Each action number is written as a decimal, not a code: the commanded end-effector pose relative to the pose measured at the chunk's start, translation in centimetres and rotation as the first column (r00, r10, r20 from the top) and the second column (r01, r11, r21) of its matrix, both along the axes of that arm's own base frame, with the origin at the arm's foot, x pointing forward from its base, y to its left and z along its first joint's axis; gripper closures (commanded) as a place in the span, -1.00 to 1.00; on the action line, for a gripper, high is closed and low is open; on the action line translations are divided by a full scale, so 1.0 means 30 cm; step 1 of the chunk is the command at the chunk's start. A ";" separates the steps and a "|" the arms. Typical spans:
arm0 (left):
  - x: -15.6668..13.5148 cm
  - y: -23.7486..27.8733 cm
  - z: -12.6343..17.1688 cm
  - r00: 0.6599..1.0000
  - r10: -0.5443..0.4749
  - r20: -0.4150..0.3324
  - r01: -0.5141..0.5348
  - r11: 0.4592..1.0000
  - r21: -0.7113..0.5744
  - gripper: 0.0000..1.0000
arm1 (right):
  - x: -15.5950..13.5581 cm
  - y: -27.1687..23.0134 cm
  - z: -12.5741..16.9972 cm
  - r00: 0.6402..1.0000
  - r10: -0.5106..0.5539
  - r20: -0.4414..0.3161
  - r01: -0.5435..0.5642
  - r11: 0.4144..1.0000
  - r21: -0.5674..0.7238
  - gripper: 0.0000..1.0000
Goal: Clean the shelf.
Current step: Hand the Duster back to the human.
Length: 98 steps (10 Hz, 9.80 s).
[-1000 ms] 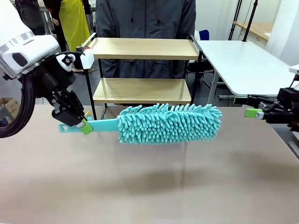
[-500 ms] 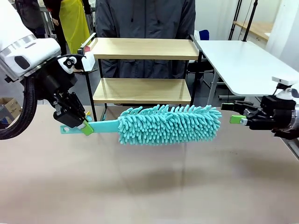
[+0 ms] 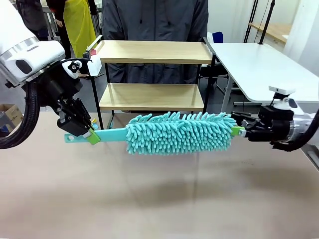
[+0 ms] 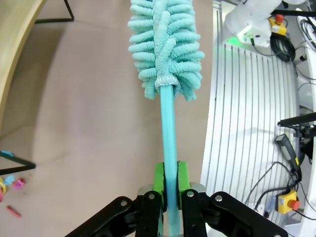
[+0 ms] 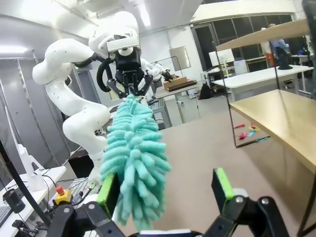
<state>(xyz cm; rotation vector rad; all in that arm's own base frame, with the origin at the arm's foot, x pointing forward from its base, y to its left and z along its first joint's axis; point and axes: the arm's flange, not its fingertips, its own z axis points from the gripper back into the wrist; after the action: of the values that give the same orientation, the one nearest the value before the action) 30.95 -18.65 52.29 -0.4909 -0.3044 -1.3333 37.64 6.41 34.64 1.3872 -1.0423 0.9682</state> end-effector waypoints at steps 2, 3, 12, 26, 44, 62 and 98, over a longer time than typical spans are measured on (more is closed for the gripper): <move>-0.001 0.005 0.011 1.000 -0.005 0.000 0.005 1.000 0.000 0.74 | -0.183 0.157 -0.013 0.999 0.044 0.001 -0.044 0.999 0.029 -1.00; -0.001 0.005 0.011 1.000 -0.005 0.000 0.005 1.000 0.000 0.74 | -0.193 0.189 -0.015 0.998 0.067 0.005 -0.067 0.998 0.019 -1.00; -0.001 0.005 0.011 1.000 -0.005 0.000 0.005 1.000 0.000 0.74 | -0.200 0.238 -0.016 0.995 0.102 0.024 -0.101 0.994 -0.037 1.00; 0.022 0.134 0.079 0.994 0.105 0.016 -0.100 0.972 -0.211 -1.00 | -0.032 0.205 -0.023 0.992 0.116 0.040 -0.115 0.993 -0.035 1.00; 0.013 0.722 0.133 0.920 0.379 0.102 -0.308 0.858 -0.411 -1.00 | -0.019 -0.103 0.700 0.810 -0.500 0.305 0.476 0.866 0.157 0.66; 0.013 0.722 0.133 0.920 0.379 0.102 -0.308 0.858 -0.411 -1.00 | -0.031 -0.669 0.145 0.319 -0.893 0.316 0.948 0.297 -0.117 0.66; 0.013 0.722 0.133 0.920 0.379 0.102 -0.308 0.858 -0.411 -1.00 | -0.062 -1.139 0.798 0.365 -0.838 -0.405 0.928 0.293 0.232 -1.00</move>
<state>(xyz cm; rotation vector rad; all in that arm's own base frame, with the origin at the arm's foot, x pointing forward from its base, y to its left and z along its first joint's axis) 31.31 3.24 56.05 -0.5927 -0.7741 -0.9781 35.07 -26.98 58.78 0.8571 -1.6352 -0.2821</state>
